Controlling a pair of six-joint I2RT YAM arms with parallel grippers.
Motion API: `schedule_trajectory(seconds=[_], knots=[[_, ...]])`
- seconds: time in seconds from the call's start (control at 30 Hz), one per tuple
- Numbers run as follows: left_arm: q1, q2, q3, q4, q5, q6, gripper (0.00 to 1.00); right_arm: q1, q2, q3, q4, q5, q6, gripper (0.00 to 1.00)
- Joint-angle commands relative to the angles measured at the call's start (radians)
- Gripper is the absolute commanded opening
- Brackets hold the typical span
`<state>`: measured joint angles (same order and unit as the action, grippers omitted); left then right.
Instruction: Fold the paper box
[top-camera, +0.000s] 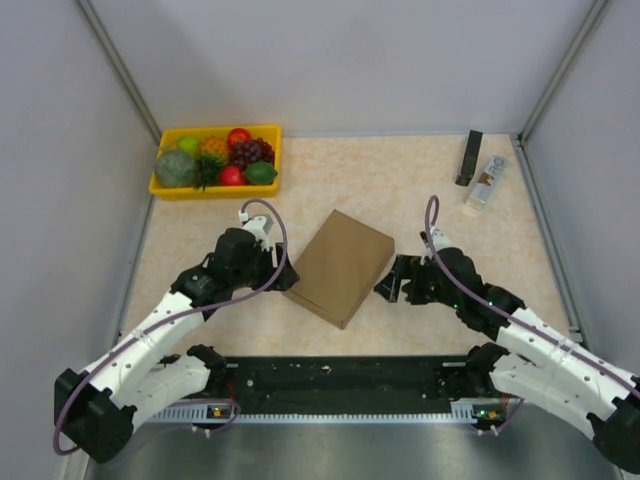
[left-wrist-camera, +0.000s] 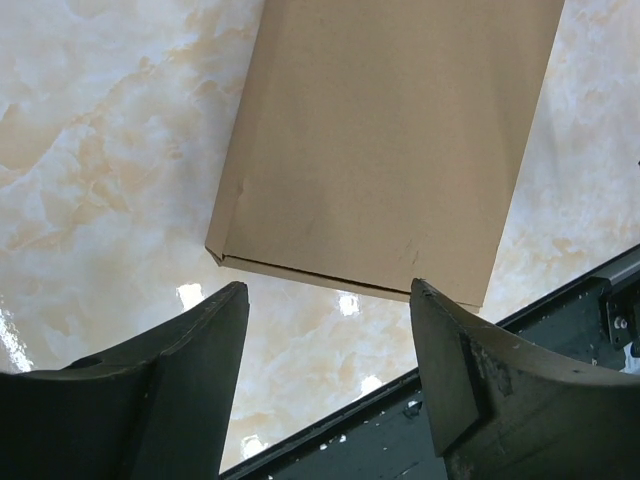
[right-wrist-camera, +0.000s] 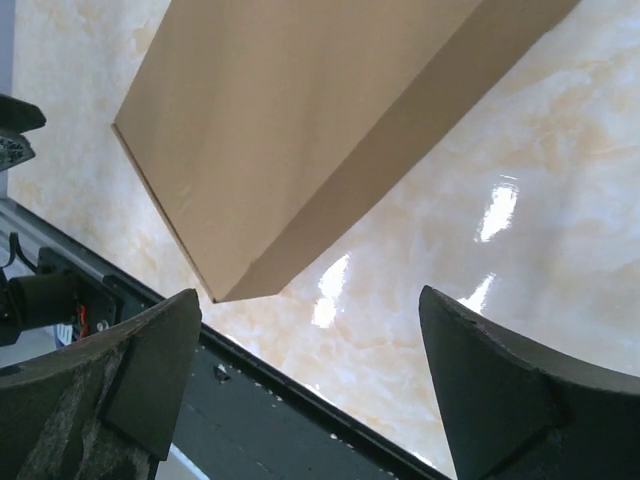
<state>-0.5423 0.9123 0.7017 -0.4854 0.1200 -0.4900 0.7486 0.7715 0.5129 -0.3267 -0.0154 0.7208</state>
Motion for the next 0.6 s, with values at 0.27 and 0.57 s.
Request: schedule_trajectory(seconds=[0.27, 0.57], knots=[[0.013, -0.110, -0.135, 0.059, 0.030, -0.182, 0.70, -0.300, 0.314, 0.220, 0.020, -0.383, -0.132, 0.95], [0.021, -0.248, -0.258, 0.125, 0.053, -0.309, 0.73, -0.491, 0.598, 0.279, 0.300, -0.624, 0.011, 0.94]])
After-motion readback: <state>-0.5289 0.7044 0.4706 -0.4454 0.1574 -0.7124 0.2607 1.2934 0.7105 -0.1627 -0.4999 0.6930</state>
